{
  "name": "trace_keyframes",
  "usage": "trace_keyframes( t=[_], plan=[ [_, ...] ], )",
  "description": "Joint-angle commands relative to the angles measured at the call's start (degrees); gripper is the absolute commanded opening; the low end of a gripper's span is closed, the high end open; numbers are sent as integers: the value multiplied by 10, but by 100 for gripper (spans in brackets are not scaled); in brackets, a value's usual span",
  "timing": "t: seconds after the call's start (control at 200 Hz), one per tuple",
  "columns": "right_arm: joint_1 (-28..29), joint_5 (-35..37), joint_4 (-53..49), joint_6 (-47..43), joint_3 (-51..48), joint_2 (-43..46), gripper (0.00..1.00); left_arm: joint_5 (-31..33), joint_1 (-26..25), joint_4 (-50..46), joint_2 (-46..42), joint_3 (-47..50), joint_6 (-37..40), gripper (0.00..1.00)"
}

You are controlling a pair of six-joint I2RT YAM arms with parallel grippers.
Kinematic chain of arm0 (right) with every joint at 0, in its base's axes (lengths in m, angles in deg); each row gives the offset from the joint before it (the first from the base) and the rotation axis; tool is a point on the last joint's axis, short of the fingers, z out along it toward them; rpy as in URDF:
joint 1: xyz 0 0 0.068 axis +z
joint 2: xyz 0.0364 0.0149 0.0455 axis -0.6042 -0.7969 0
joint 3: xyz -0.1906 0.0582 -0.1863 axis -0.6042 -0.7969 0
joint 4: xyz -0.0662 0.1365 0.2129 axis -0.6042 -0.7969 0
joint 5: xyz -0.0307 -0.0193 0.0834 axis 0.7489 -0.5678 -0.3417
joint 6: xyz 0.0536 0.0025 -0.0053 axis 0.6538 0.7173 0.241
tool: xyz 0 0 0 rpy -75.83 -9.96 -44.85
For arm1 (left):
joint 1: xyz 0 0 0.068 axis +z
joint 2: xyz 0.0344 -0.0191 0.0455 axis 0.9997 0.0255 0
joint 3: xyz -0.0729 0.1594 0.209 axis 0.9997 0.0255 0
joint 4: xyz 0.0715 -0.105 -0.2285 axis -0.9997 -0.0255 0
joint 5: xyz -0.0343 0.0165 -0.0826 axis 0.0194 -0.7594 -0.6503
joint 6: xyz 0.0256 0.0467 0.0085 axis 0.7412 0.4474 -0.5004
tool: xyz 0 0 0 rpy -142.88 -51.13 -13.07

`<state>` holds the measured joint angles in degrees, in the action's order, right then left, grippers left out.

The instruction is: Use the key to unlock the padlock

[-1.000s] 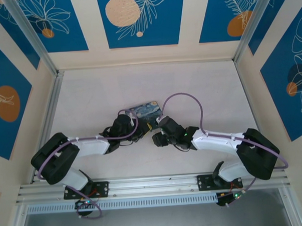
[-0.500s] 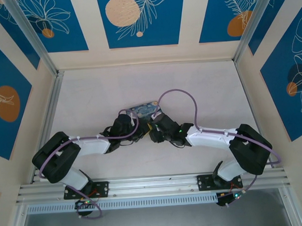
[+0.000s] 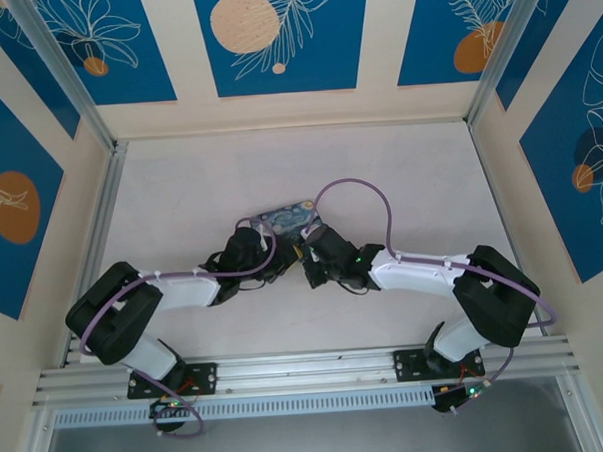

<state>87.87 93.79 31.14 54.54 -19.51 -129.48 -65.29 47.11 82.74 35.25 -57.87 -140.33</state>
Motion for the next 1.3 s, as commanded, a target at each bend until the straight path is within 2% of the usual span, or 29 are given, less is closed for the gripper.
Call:
trace_keyframes(
  t=[0.0,0.025,0.04,0.05,0.055,0.09,0.14,0.175,0.465,0.66,1.295],
  plan=[
    [-13,-29,19,7,11,30,7,-25,0,18,8,-11,6,0],
    [-17,-40,21,8,8,32,12,-25,0,19,9,-11,5,0],
    [-19,-45,23,9,6,35,19,-27,0,19,10,-12,5,0],
    [-20,-46,23,10,5,36,20,-27,0,19,10,-11,5,0],
    [-22,-47,23,10,4,37,25,-27,0,19,11,-11,5,0],
    [-24,-49,27,13,-2,44,35,-27,0,21,12,-11,4,0],
    [-27,-53,32,14,-13,56,44,-28,0,23,13,-12,2,0],
    [-30,-56,35,15,-21,64,46,-28,0,22,12,-12,1,0],
    [-48,-82,43,-32,-53,91,43,-48,0,-14,8,-33,-4,0],
    [-38,-47,39,-63,-52,76,39,-66,0,-42,2,-51,-4,0],
    [-18,-13,29,-97,-25,44,39,-85,0,-69,-1,-75,1,0]
  ],
)
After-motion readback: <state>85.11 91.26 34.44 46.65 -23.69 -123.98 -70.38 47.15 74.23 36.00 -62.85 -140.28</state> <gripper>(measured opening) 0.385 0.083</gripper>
